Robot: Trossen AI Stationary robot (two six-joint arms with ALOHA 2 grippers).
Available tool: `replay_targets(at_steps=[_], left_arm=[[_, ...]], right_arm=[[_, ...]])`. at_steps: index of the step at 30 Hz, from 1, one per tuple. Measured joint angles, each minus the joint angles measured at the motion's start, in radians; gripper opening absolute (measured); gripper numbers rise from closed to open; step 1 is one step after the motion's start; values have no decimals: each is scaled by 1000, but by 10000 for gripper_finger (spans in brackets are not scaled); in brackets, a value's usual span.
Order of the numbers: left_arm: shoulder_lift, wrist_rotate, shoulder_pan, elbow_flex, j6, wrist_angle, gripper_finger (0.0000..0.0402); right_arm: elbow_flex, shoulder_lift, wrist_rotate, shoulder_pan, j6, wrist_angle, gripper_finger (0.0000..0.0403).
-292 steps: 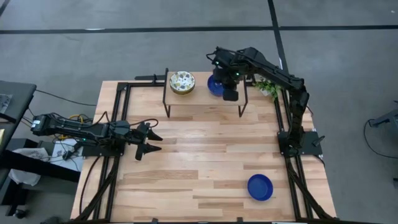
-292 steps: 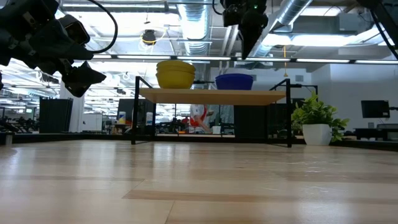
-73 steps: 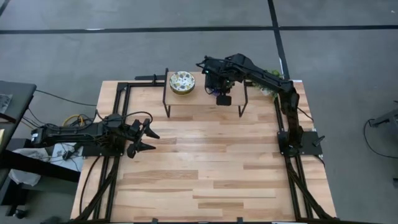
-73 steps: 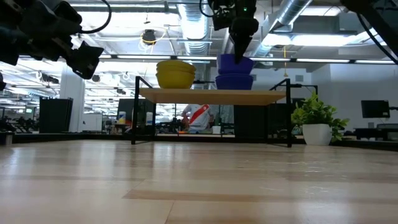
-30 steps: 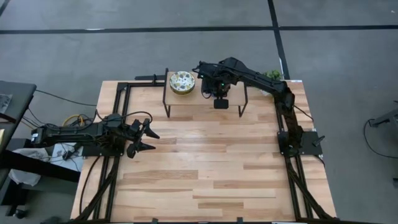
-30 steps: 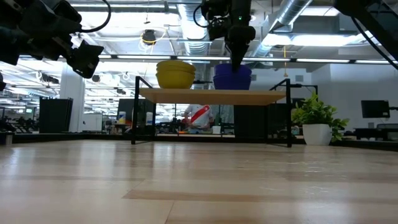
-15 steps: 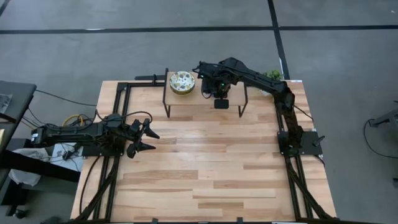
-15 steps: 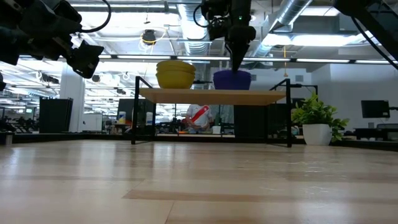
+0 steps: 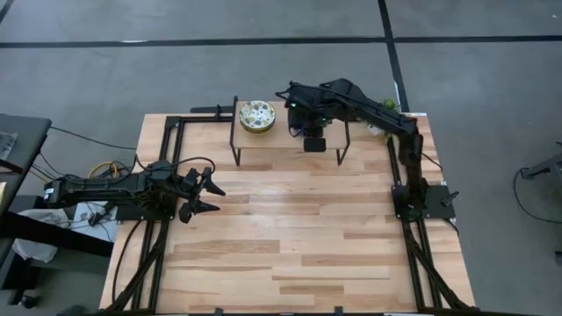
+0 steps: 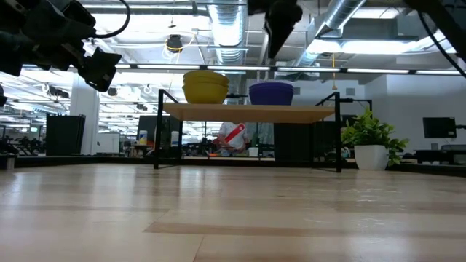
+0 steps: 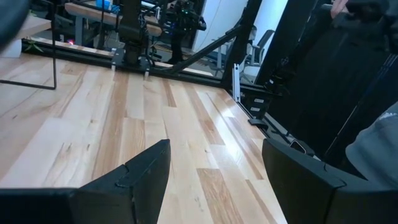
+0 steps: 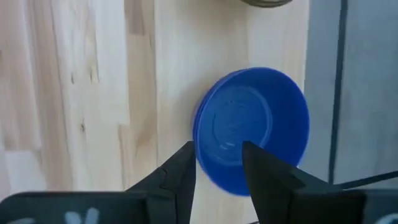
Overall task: Pick & Place Mini bowls
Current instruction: Return to Home Position
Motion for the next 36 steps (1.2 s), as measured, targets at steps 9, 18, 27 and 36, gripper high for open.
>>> replay_targets(at_steps=[9,18,27,36], left_arm=[[-1,8,0,0,-34,0,253],[-2,9,0,53,-24,-2,253],[-37,9,-1,111,10,-114,253],[-207,10,-1,113,53,-243,253]], right_arm=[[-2,-149,-112,-5,203,0,121],[-40,-300,-237,-28,332,51,118],[-500,-481,-240,66,393,380,118],[-982,-773,-234,99,554,718,118]])
